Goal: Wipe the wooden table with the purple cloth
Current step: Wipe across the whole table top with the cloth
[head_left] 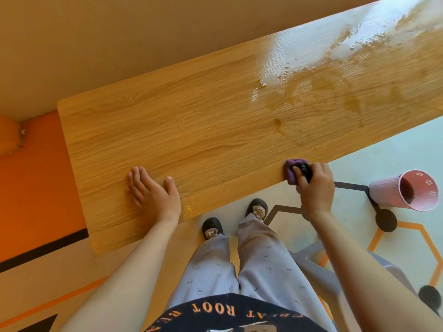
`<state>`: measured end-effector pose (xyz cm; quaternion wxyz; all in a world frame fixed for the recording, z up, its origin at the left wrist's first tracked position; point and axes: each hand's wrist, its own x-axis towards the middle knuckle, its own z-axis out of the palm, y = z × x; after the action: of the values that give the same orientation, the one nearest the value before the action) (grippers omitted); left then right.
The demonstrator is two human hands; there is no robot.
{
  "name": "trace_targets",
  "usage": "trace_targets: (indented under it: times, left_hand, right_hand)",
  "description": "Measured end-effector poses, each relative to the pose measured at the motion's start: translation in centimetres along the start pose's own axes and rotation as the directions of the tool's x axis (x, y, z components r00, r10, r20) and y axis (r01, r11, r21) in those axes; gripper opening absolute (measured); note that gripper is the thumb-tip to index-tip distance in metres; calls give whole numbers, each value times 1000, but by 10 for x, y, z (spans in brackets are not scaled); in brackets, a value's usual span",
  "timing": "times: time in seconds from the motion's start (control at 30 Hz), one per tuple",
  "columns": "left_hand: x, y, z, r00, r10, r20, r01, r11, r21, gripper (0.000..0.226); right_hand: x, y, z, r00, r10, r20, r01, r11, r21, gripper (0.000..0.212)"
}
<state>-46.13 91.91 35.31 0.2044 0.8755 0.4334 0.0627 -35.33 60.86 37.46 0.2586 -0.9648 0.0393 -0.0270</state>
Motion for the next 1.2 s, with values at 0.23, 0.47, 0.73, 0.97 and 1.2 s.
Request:
trace_targets:
  times: [0.23, 0.47, 0.73, 0.97, 1.2]
  left_hand:
    - [-20, 68, 4, 958, 273, 91, -254, 951, -178, 61]
    - [-46, 144, 49, 939, 320, 124, -292, 935, -203, 55]
    - [-57, 174, 80, 976, 218, 24, -218, 976, 11, 55]
    - [-56, 177, 84, 981, 196, -10, -196, 980, 23, 57]
    - [-55, 178, 84, 983, 185, -8, -185, 981, 56, 59]
  right_hand:
    - [-21, -40, 18, 984, -136, 112, 129, 989, 65, 18]
    - [6, -11, 6, 926, -309, 216, 297, 951, 88, 19]
    - [87, 50, -26, 808, -517, 284, 509, 854, 108, 21]
    - [140, 14, -6, 350, -816, 459, 780, 526, 340, 29]
    - [244, -65, 43, 482, -780, 401, 745, 605, 281, 26]
